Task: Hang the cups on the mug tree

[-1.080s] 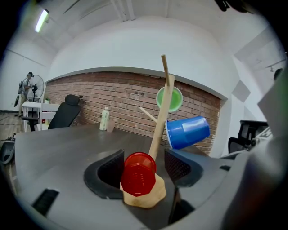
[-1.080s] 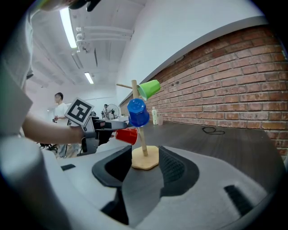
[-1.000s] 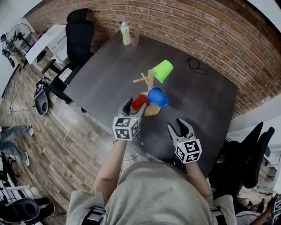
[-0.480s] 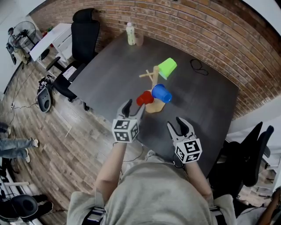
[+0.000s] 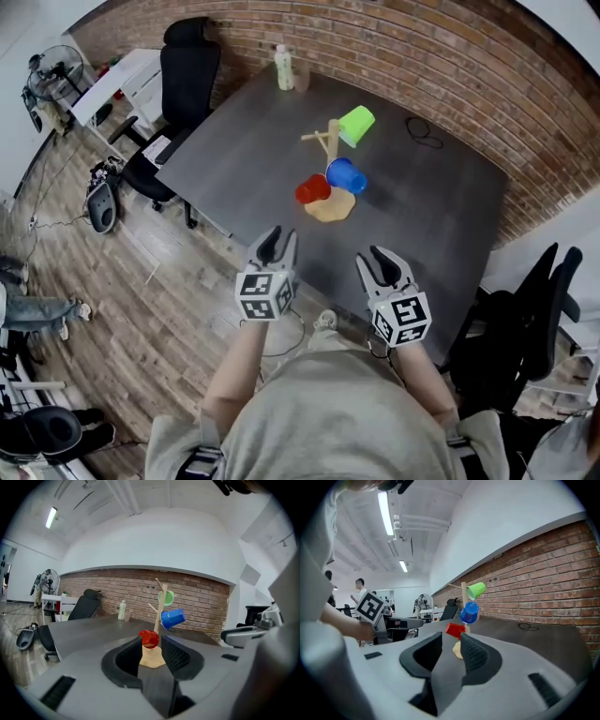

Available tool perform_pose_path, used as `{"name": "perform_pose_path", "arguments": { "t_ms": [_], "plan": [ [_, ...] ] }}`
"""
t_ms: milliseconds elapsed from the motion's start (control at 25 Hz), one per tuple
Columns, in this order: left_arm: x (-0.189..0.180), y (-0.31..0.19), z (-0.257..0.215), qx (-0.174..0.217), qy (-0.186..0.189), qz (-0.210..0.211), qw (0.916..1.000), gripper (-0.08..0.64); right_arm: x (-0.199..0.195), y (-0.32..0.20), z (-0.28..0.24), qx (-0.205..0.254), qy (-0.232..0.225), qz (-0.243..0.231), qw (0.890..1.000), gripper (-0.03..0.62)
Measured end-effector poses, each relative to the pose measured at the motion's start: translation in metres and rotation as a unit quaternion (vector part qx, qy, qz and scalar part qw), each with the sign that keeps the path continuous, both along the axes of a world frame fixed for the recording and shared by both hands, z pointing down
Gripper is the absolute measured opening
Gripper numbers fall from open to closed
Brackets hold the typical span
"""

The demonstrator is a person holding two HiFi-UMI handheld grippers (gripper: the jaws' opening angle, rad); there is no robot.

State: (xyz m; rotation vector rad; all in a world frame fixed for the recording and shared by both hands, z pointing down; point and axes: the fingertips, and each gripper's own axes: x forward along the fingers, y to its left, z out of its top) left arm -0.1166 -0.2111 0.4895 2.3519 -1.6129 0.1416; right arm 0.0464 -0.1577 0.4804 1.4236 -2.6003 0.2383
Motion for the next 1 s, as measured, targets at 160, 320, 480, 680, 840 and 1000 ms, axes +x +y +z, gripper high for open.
{"name": "perform_pose_path", "arguments": {
  "t_ms": [160,320,480,680,840,1000],
  "plan": [
    [-0.005,0.034,-0.002,0.007,-0.004,-0.013,0.9999,0.071,-0.003,0.026,-0.004,0.009,0.006,0.0,1.0,0.089],
    [-0.005,0.072,-0.003,0.014,-0.001,-0.02,0.9997,0.041,-0.006,0.054,-0.007,0.017,0.01,-0.001,1.0,0.048],
    [-0.002,0.112,-0.002,0.017,0.003,-0.024,0.9996,0.029,-0.009,0.084,-0.01,0.026,0.016,-0.008,0.999,0.019],
    [0.003,0.165,0.004,0.011,0.006,-0.029,0.9995,0.023,-0.01,0.124,-0.013,0.029,0.019,-0.013,0.999,0.003],
    [0.006,0.206,0.008,0.003,0.004,-0.033,0.9994,0.02,-0.011,0.157,-0.016,0.028,0.012,-0.024,0.999,0.003],
    [0.006,0.24,0.008,0.0,0.004,-0.034,0.9994,0.017,-0.011,0.186,-0.019,0.032,0.012,-0.032,0.999,0.002]
  ]
}}
